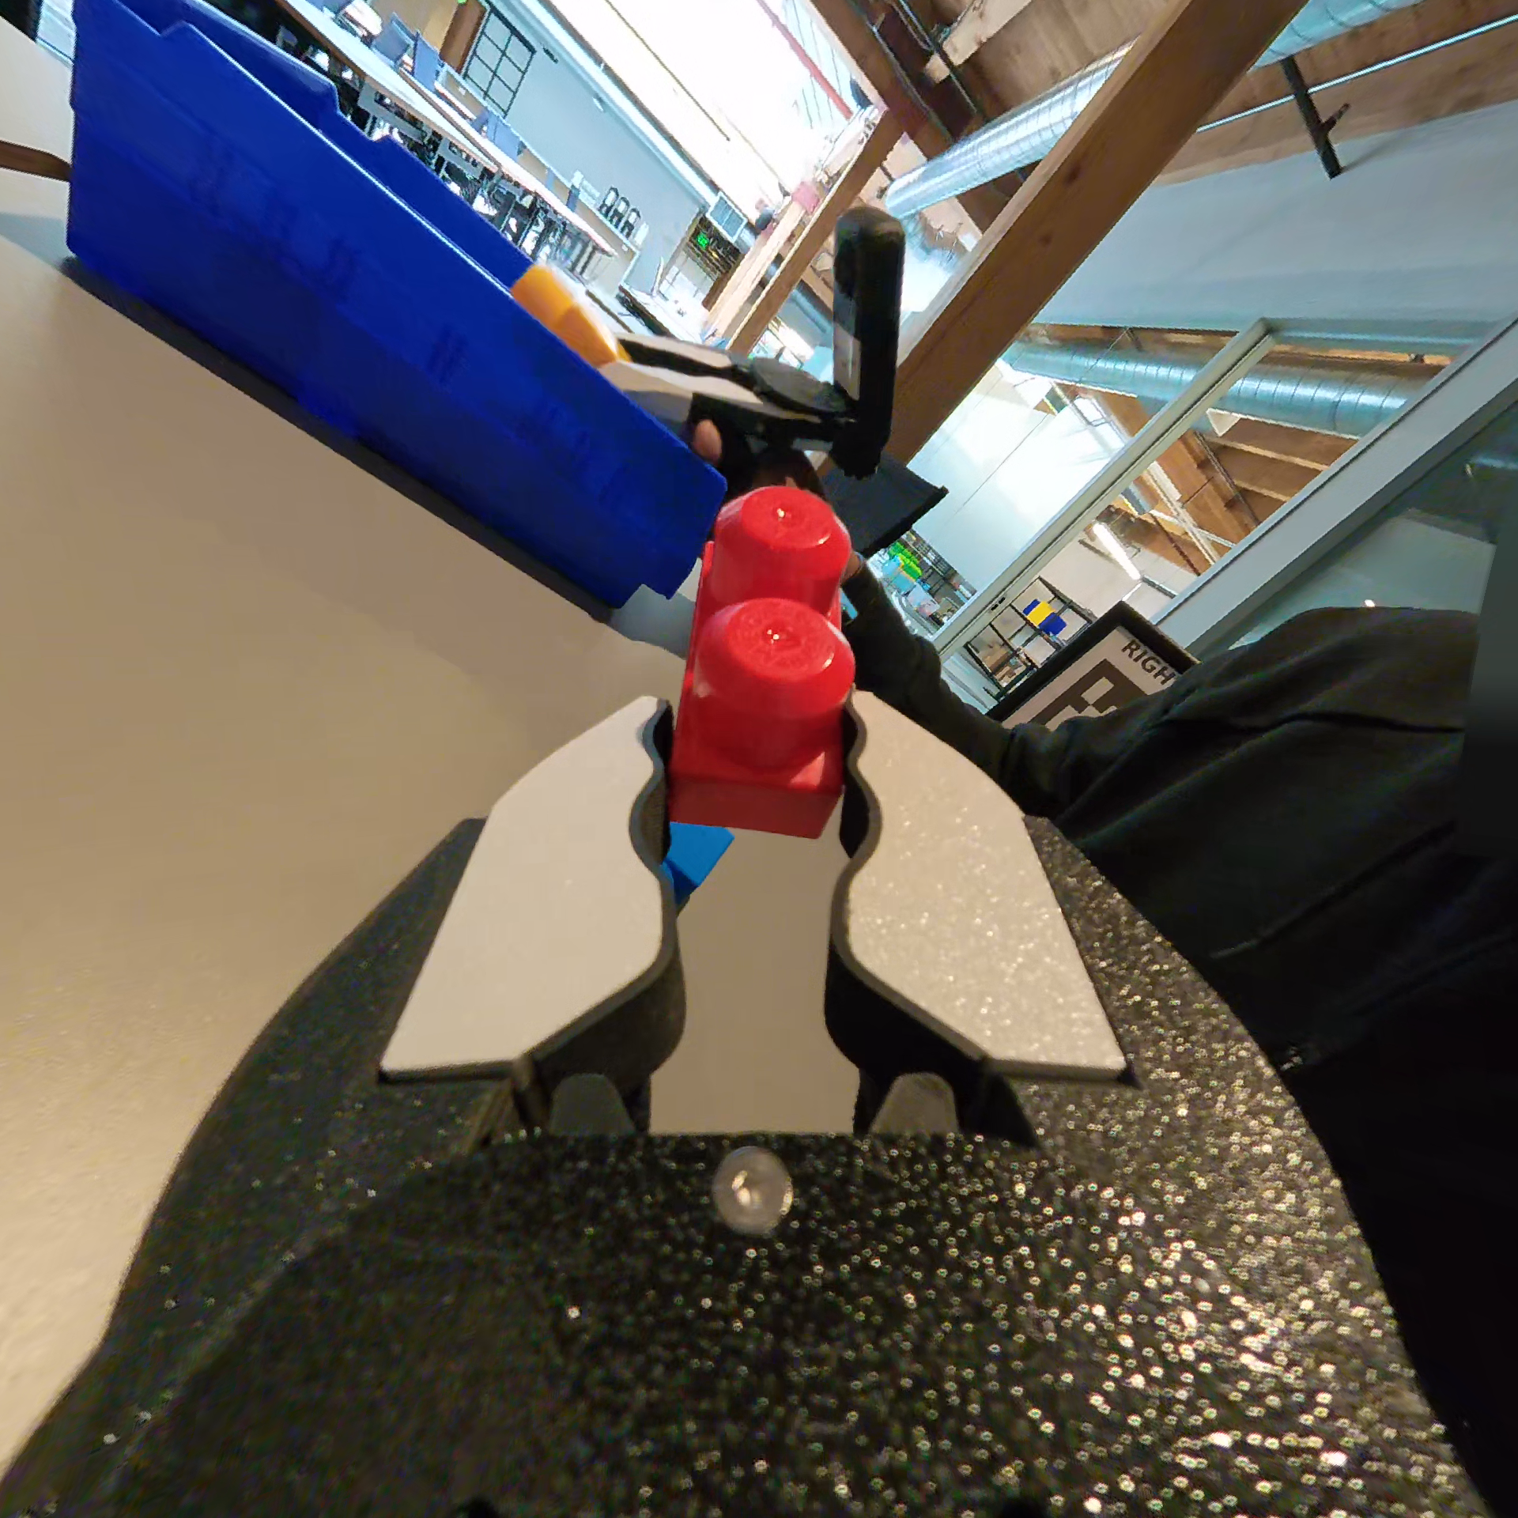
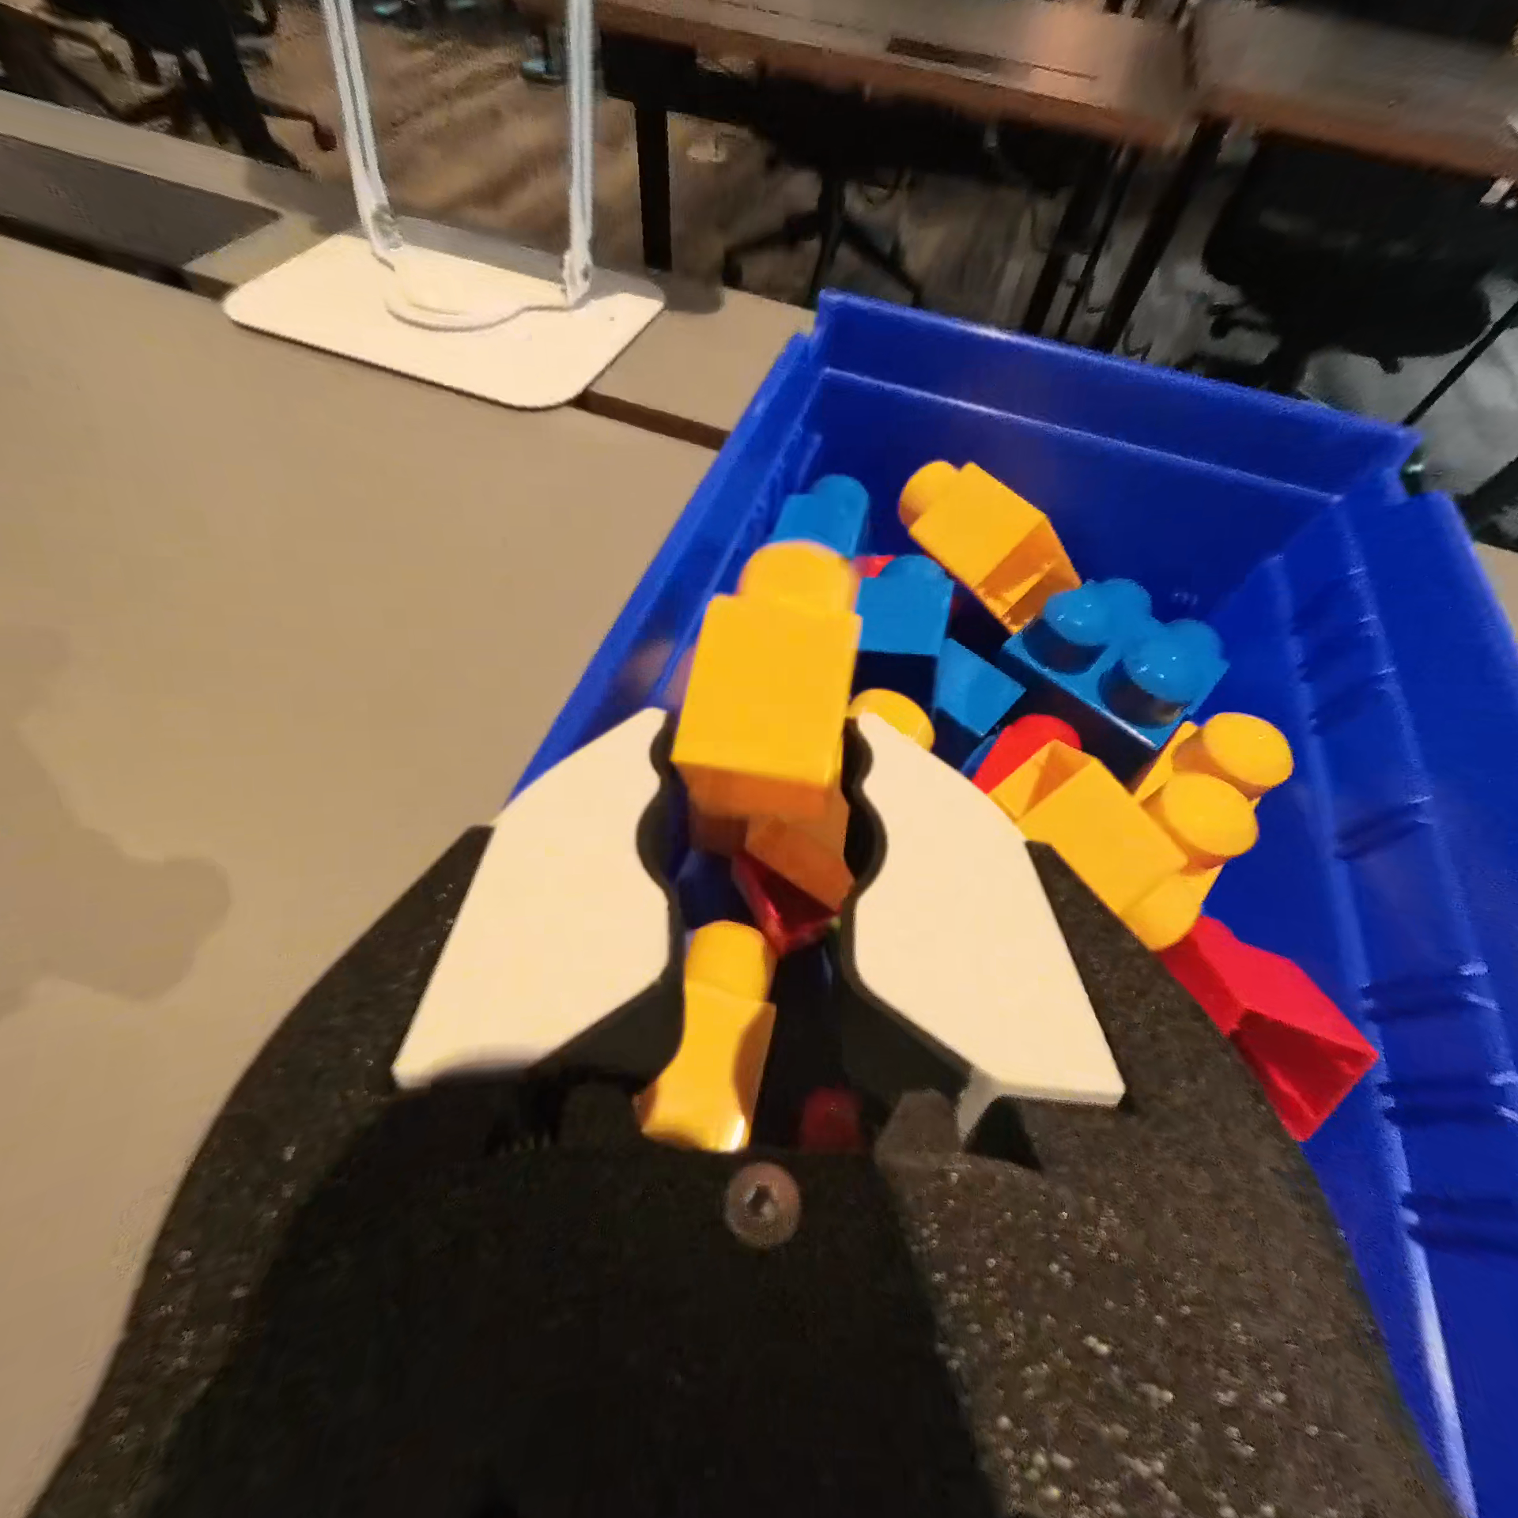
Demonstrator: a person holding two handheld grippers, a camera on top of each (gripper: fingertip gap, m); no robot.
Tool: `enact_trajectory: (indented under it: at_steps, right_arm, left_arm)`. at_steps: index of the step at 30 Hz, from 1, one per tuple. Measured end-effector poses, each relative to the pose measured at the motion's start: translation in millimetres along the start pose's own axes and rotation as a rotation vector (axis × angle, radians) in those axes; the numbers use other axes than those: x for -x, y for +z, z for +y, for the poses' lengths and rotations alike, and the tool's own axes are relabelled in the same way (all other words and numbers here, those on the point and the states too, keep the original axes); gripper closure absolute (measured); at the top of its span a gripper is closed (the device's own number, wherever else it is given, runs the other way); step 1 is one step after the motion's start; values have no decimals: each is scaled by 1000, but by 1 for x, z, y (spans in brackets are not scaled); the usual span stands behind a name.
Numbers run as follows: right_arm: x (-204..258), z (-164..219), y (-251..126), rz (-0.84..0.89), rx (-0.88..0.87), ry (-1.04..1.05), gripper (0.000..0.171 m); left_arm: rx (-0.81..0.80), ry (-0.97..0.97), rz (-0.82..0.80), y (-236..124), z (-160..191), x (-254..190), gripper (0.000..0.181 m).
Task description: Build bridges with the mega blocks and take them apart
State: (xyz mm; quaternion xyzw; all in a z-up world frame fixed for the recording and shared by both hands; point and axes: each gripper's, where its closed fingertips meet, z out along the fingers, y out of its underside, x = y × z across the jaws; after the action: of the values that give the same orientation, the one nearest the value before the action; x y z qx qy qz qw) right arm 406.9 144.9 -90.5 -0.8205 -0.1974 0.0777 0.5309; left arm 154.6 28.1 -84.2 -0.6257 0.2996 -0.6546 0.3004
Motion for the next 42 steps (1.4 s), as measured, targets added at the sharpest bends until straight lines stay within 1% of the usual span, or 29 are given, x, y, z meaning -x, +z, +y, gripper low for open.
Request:
enact_trajectory:
  at_steps: [5,10,13,16,19,21,23,26,28,29,31,34,36,39,40,42]
  right_arm:
    - [2,-13,-8,-4,-79,-14,126]
    - [16,-47,-34,-40,-267,-76,128]
    - [53,-63,-48,-180,-348,-135,131]
    - [108,-72,-63,-358,-404,-230,134]
    - [171,-66,-73,-569,-397,-327,135]
    - [201,-54,-69,-666,-339,-338,134]
    - [224,-40,-63,-746,-270,-327,128]
    - [244,-24,-55,-830,-193,-296,120]
    - [252,-17,-55,-882,-164,-265,123]
    - [255,-16,-55,-898,-161,-260,129]
    - [258,-13,-55,-905,-155,-272,136]
    - [257,-11,-55,-901,-137,-297,136]
    - [256,-14,-57,-887,-157,-318,136]
    - [249,-27,-62,-823,-232,-347,137]
    - [243,-34,-63,-786,-264,-347,137]
    - [221,-52,-68,-694,-354,-325,137]
  left_arm:
    - [22,-1,-9,1,3,0,144]
    - [51,13,-17,4,7,0,144]
    - [76,34,-23,6,11,-1,144]
    - [108,79,-33,11,15,-3,144]
    - [135,144,-43,15,19,-5,144]
    - [148,194,-54,18,21,-7,144]
    - [159,243,-54,20,23,-10,144]
    - [182,304,-45,23,27,-14,144]
    - [203,337,-41,26,31,-17,144]
    - [215,354,-39,27,33,-18,144]
    - [239,389,-36,29,37,-20,144]
    - [241,421,-52,30,37,-19,144]
    - [223,406,-36,31,35,-21,143]
    - [181,344,-35,32,30,-18,139]
    - [169,326,-44,30,28,-16,136]
    - [146,289,-36,27,23,-15,135]
